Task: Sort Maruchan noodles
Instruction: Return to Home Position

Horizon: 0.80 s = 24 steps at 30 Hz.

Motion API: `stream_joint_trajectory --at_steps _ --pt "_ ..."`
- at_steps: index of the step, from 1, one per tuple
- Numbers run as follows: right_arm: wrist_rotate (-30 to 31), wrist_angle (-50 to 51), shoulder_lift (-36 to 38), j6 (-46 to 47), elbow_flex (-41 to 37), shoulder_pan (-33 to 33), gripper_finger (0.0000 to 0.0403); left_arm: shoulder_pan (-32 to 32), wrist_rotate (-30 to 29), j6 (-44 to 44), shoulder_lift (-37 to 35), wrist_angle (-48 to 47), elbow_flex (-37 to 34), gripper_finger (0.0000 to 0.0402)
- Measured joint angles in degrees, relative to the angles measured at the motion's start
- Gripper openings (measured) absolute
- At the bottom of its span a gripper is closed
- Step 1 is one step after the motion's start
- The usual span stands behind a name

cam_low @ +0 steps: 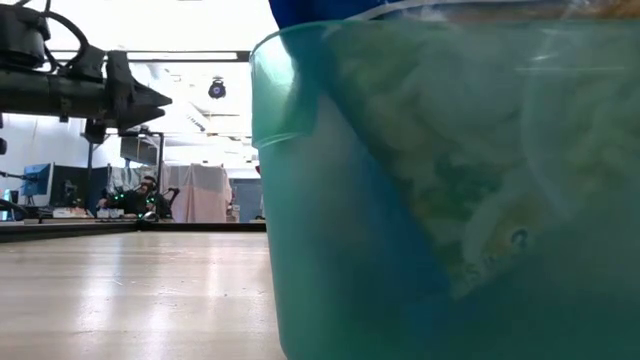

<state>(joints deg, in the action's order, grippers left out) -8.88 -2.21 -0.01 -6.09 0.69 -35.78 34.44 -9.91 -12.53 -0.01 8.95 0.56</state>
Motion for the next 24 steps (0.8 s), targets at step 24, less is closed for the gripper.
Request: stream_joint_trajectory --at_steps 24 --pt "0.0 0.1 0.0 0.0 -0.1 -18.7 0.0194 10.4 0.0 0.0 0.0 0.0 0.0 0.0174"
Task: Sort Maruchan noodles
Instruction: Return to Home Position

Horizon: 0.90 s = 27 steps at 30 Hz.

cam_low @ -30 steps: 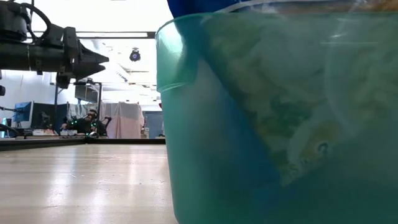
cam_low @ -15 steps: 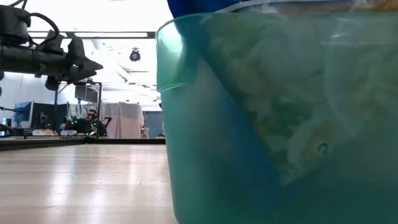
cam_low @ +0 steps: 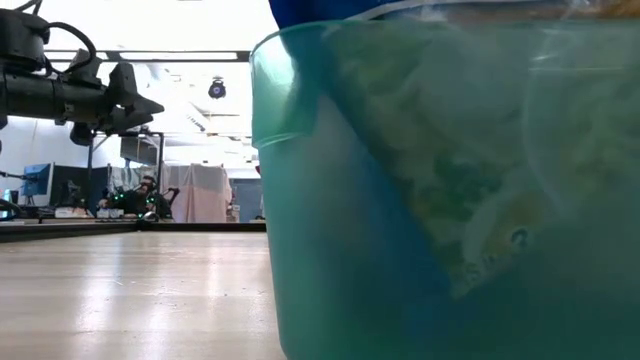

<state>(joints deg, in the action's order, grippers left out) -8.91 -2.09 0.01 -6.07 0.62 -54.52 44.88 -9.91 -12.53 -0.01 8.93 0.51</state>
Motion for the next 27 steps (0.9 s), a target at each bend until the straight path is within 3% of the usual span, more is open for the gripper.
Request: stream_joint_trajectory --at_steps 27 --pt "0.0 0.0 -1.5 0.0 0.0 0.0 0.0194 -0.1 0.0 0.0 0.4 0.0 0.6 0.0174"
